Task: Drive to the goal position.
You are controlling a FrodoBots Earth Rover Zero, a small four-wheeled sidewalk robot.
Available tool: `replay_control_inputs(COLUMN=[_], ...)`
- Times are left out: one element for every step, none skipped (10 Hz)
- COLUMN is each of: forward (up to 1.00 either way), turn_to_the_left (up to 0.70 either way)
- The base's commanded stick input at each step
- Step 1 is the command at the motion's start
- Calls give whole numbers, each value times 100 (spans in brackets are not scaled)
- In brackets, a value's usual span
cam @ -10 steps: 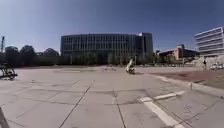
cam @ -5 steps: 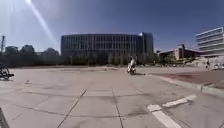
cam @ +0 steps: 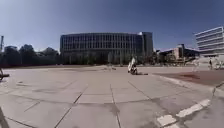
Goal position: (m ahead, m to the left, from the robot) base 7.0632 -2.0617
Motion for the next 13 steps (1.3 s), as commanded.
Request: replay_control_inputs(forward=[70, 70, 70, 70, 70, 70, 70, 70, 70, 70, 70, 70, 70], turn_to_the_left=[0, 0, 0, 0, 0, 0, 0, 0, 0, 0, 4, 12, 13])
